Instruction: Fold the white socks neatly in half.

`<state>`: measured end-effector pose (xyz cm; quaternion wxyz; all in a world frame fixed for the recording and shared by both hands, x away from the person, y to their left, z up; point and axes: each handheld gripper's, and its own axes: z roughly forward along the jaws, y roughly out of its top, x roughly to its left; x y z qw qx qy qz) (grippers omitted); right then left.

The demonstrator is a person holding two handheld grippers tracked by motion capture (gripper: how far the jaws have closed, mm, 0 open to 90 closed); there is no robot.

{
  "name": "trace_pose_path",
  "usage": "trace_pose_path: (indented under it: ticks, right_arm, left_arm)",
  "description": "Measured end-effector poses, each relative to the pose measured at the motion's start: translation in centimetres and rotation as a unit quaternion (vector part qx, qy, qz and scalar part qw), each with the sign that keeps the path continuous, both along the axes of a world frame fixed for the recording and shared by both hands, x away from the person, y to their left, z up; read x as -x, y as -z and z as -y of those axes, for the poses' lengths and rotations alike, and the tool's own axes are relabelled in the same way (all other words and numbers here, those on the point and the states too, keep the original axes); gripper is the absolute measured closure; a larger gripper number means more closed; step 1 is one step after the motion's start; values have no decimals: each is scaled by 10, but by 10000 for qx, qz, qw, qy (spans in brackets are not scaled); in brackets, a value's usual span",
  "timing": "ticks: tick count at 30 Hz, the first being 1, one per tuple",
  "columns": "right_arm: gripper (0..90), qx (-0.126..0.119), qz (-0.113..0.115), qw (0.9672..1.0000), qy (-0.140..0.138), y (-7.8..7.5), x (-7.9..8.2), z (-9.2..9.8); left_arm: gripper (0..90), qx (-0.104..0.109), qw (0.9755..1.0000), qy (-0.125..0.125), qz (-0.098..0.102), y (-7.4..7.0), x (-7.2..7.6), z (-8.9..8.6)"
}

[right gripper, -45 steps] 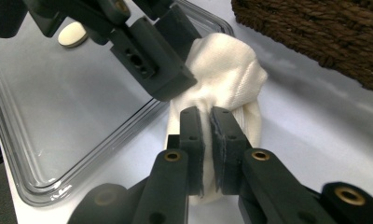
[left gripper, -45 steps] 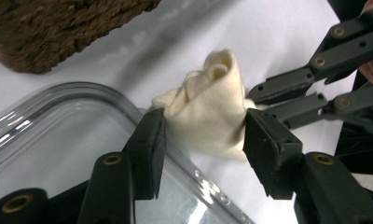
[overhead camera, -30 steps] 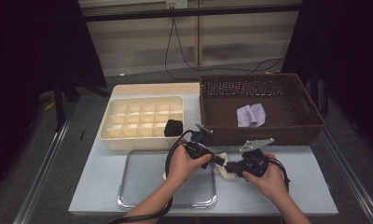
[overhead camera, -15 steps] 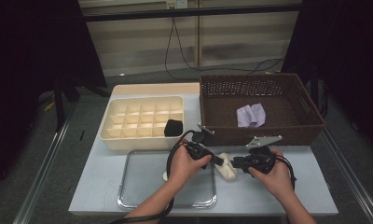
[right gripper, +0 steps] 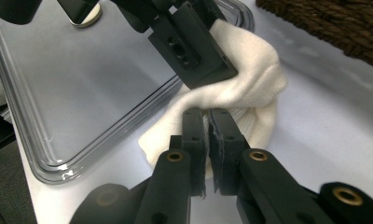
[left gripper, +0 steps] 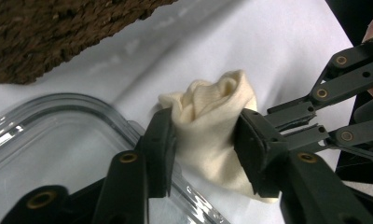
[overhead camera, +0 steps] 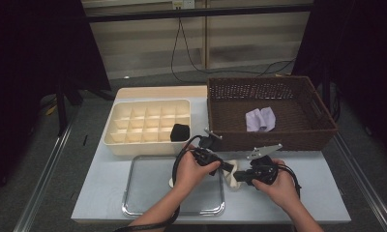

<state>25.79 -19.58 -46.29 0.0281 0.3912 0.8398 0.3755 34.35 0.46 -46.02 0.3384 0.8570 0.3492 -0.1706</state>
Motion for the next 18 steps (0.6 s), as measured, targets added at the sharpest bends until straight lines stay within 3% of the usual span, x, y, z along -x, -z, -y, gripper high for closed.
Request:
trace_pose_path:
  ticks: [2, 7, 12, 14, 15, 16, 18]
  right_arm:
    - [851, -29, -26, 10000, -11, 1, 0, 1]
    - [849, 5, -38, 10000, 0, 3, 0, 0]
    - [844, 95, -59, 9999, 18, 5, 1, 1]
    - [842, 102, -96, 9999, 23, 5, 1, 1]
    - [842, 74, -75, 9999, 26, 6, 1, 1]
    - [843, 97, -85, 9999, 40, 6, 1, 1]
    - [843, 116, -92, 9999, 0, 8, 1, 1]
  left_arm:
    - [551, 5, 10000, -3, -25, 1, 1, 0]
    - [530, -35, 9999, 59, 127, 3, 2, 2]
    - [502, 47, 10000, 13, 69, 5, 4, 4]
    - [447, 160, 9999, 4, -39, 6, 6, 7]
    - [373, 243, 9996, 36, -127, 7, 7, 9]
    - [352, 147, 9999, 45, -4, 6, 9, 11]
    - [435, -64, 9995, 126, 265, 4, 10, 14]
